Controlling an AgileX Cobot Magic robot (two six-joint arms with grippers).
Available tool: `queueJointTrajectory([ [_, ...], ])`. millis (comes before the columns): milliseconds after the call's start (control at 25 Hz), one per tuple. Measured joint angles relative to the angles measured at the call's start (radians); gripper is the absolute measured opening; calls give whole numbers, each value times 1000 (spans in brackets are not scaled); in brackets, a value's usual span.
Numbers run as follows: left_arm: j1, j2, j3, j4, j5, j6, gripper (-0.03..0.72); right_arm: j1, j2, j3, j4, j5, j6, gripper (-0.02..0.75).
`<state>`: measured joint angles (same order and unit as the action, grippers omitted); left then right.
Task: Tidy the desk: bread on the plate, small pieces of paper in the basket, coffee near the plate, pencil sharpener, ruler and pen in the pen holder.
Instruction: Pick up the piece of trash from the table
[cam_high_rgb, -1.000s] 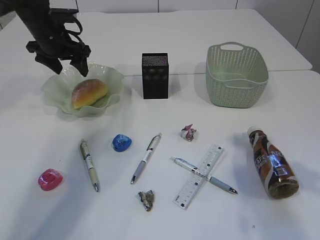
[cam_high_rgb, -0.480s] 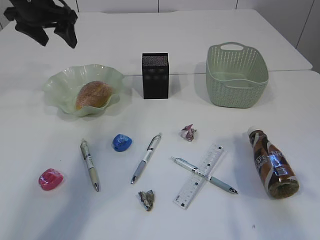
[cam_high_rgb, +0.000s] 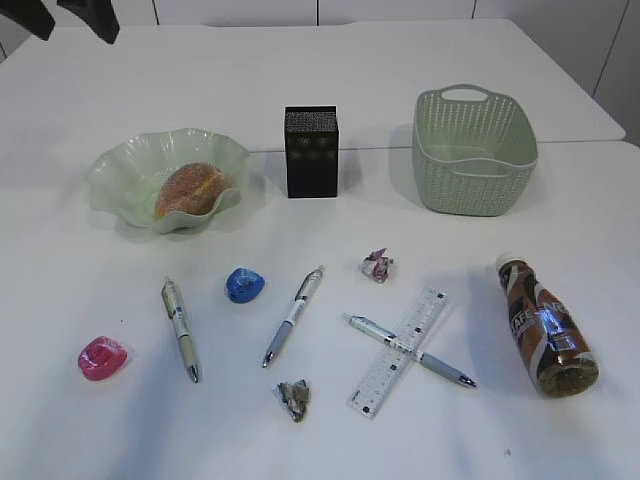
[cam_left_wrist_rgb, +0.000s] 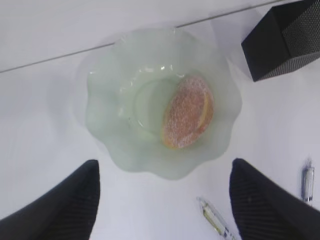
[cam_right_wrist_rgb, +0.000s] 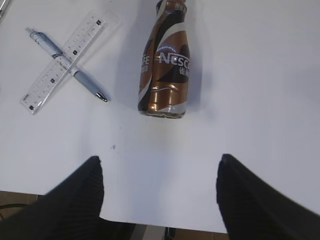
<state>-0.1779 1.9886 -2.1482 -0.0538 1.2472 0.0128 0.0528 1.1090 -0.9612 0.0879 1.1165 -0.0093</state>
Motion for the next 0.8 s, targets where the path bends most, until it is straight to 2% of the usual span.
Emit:
queueJointTrajectory([
  [320,0,-187,260,-2,2,0,505,0,15,0,74,-46,-55,551],
  [520,0,-273,324,-2,2,0,482,0,49,0,112,-55,-96,551],
  [800,0,-378,353,-4,2,-2,475,0,139,-20,139,-76,-110,551],
])
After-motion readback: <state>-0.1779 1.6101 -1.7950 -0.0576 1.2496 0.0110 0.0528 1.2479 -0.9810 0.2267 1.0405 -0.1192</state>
